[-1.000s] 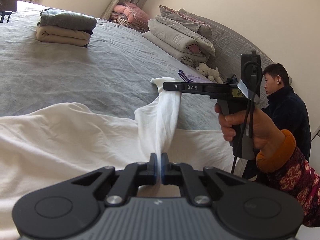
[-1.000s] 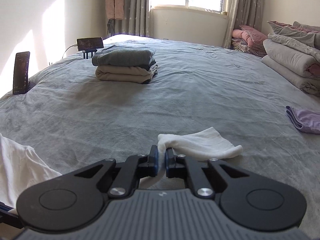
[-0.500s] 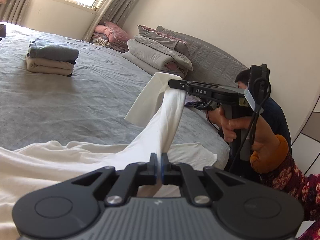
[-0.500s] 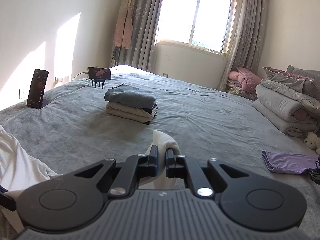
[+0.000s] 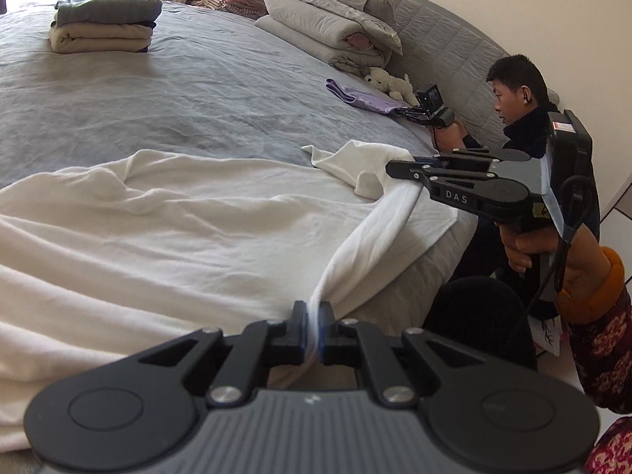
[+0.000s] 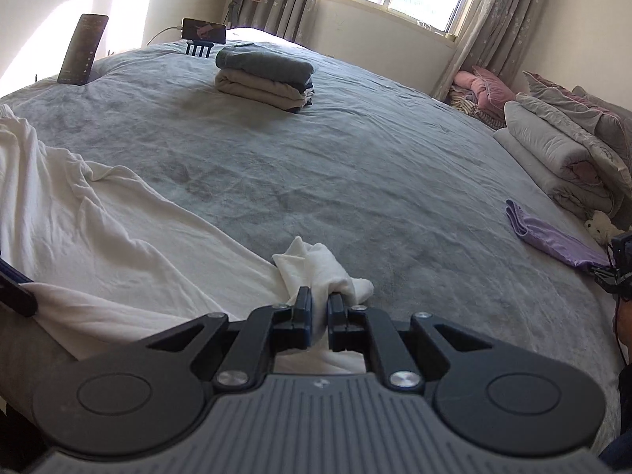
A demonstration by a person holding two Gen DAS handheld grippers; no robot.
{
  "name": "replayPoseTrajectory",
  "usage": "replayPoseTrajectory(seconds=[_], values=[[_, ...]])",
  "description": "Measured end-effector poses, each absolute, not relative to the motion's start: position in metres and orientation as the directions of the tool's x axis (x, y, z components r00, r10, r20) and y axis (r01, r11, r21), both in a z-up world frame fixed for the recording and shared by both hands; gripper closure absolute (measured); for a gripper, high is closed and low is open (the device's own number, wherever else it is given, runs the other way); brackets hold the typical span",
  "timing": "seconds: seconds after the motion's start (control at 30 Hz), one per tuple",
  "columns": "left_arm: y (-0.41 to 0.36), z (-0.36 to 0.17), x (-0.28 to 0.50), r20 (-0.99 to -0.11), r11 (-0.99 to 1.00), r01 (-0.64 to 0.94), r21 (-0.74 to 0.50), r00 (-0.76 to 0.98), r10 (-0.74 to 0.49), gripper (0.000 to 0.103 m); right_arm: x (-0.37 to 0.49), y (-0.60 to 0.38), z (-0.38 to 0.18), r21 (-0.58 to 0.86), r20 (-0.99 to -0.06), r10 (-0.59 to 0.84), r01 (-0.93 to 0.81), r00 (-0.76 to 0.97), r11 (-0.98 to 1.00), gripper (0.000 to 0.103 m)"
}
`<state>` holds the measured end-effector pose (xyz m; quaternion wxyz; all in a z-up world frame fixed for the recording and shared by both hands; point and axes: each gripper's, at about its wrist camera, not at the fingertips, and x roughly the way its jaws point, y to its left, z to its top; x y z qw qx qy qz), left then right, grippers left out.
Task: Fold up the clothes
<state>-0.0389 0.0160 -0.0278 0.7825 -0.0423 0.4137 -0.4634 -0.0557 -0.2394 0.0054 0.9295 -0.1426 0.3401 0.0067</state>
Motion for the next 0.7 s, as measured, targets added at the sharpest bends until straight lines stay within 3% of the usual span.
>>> replayPoseTrajectory(seconds=[0.13,0.27,0.33,0.7], values=[[0.022,-0.022,-0.041,-0.612,0.57,0.688,-0.449,0.228,-0.757,0.092,-0.055,-0.247,-0.008,-0.21,-0.721,-0.079,-0.108,0.688,0.972,0.089],[0.036,-0.01,-0.035,-0.607,0.617,0.657,-0.433,0.293,-0.738,0.071,-0.061,-0.253,0.001,-0.156,-0.744,-0.042,-0.113,0.667,0.981,0.078],[0.045,-0.005,-0.03,-0.605,0.648,0.63,-0.427,0.334,-0.723,0.071,-0.065,-0.256,0.009,-0.138,-0.738,-0.02,-0.122,0.674,0.983,0.055],[0.068,0.009,0.026,-0.644,0.834,0.411,-0.367,0.535,-0.547,0.071,-0.037,-0.222,0.03,0.034,-0.704,0.264,-0.341,0.659,0.939,0.054]])
